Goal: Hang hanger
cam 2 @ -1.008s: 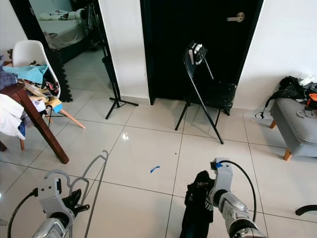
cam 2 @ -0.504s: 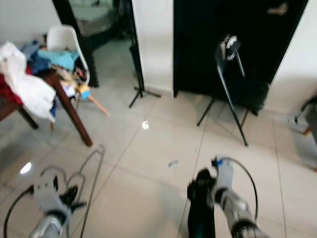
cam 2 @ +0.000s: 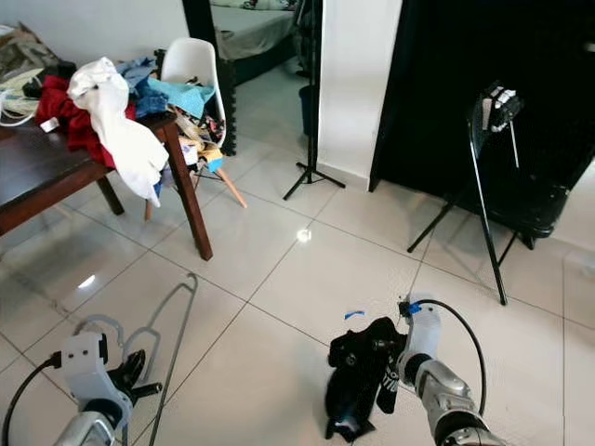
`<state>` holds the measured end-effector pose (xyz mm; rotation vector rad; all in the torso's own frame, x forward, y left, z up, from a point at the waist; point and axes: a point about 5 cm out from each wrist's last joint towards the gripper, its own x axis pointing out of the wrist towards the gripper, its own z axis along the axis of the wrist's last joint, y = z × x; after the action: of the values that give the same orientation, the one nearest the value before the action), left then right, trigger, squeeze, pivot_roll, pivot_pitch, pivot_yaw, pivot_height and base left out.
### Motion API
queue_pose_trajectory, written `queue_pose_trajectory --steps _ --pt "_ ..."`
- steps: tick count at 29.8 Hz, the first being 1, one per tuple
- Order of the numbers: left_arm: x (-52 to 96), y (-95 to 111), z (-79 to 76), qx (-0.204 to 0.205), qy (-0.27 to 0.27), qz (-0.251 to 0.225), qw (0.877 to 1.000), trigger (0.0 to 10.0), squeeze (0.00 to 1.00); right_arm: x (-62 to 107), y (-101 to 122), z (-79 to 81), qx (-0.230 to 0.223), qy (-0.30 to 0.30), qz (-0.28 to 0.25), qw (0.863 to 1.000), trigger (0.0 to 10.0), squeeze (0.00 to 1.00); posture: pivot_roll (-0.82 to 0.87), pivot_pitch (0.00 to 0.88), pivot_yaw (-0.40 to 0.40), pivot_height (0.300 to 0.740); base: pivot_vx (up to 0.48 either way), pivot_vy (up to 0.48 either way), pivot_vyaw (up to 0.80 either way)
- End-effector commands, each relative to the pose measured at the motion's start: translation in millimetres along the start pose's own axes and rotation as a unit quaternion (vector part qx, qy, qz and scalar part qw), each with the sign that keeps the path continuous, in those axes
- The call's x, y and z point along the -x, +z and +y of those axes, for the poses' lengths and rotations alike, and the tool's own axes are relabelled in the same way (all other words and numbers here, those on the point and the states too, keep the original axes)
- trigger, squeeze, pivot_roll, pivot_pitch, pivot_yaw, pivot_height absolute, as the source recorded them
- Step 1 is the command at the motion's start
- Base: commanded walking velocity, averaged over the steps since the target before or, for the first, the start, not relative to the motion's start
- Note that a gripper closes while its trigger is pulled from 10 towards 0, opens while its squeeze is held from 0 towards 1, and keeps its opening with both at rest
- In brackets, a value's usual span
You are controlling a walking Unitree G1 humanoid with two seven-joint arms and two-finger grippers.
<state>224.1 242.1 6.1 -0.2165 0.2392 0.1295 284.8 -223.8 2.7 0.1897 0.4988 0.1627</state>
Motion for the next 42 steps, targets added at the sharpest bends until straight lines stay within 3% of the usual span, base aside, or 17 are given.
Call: queue_pose_trajectory --steps 1,24,31,42 --pt "-0.5 1.7 1.1 0.006 -0.001 0.000 1.000 10.0 0.00 0.7 -0.4 -1.0 -0.011 -0.006 -0.008 1.000 10.0 0.00 -0.10 0.126 -0.022 0.740 0.334 0.000 0.00" --pt "8.2 -2.2 -5.7 -0.010 -0.014 0.005 1.000 10.0 0.00 -2.2 7.8 2.5 0.003 0.010 -0.016 1.000 10.0 0.00 -0.10 0.128 -0.045 0.740 0.303 0.000 0.00" --pt "10.2 -3.0 -2.1 0.030 0.004 0.000 1.000 10.0 0.00 -4.0 12.5 2.9 -0.048 0.013 -0.024 0.998 10.0 0.00 -0.12 0.078 -0.047 0.740 0.307 0.000 0.00" --pt "12.0 -2.9 0.7 0.027 0.002 0.001 1.000 10.0 0.00 -6.9 15.6 9.8 -0.030 0.024 -0.028 0.999 10.0 0.00 -0.12 0.090 -0.043 0.740 0.312 0.000 0.00"
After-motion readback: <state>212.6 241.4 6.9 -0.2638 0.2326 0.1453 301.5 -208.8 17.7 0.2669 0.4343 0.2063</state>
